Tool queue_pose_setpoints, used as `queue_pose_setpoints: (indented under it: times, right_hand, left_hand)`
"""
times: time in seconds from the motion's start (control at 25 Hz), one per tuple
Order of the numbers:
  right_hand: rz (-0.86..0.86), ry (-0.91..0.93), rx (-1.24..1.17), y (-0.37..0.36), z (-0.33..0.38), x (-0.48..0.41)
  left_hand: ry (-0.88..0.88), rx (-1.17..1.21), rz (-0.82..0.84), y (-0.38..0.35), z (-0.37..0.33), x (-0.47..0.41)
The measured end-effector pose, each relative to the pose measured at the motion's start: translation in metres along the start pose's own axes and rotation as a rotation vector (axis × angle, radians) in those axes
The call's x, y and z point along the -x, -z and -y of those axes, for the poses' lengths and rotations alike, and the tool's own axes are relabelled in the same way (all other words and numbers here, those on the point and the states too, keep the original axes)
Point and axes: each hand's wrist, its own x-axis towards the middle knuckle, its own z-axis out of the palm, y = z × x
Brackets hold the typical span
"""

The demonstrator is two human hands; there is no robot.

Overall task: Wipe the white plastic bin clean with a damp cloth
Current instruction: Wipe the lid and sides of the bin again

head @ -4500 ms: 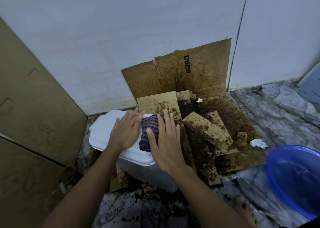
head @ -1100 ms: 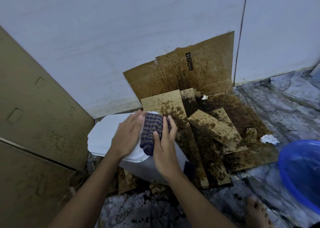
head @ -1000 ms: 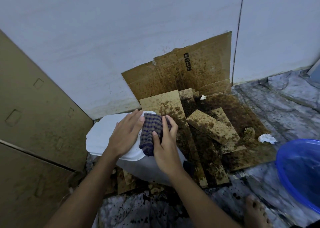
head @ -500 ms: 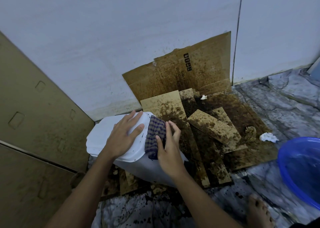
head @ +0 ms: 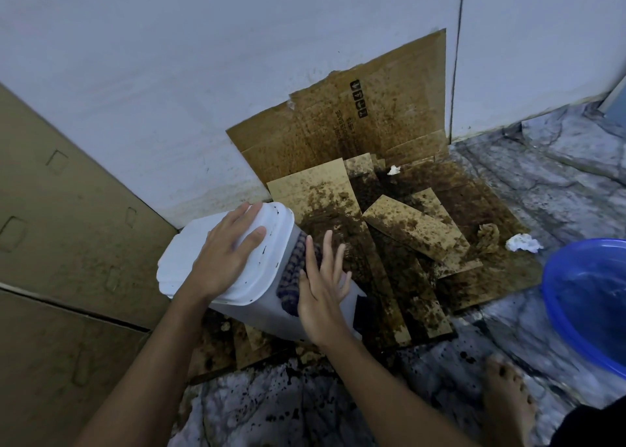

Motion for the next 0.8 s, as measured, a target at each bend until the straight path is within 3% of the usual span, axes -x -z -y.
queue_pose_setpoints:
  times: [0.24, 0.4, 0.8]
  right_hand:
    - [0.081, 0.012, -0.213, -0.018, 0.004, -0.004]
    - [0.109, -0.003, -0.207, -0.019, 0.007, -0.007]
    - [0.084, 0.044, -0.151, -0.028, 0.011, -0.016]
  left_hand:
    - [0.055, -0.017, 0.035, 0.009, -0.011, -0.005]
    - [0.028, -0.155, 0.004, 0.0, -0.01, 0.0]
    - [-0.011, -0.104, -0.068, 0.008, 0.011, -0.003]
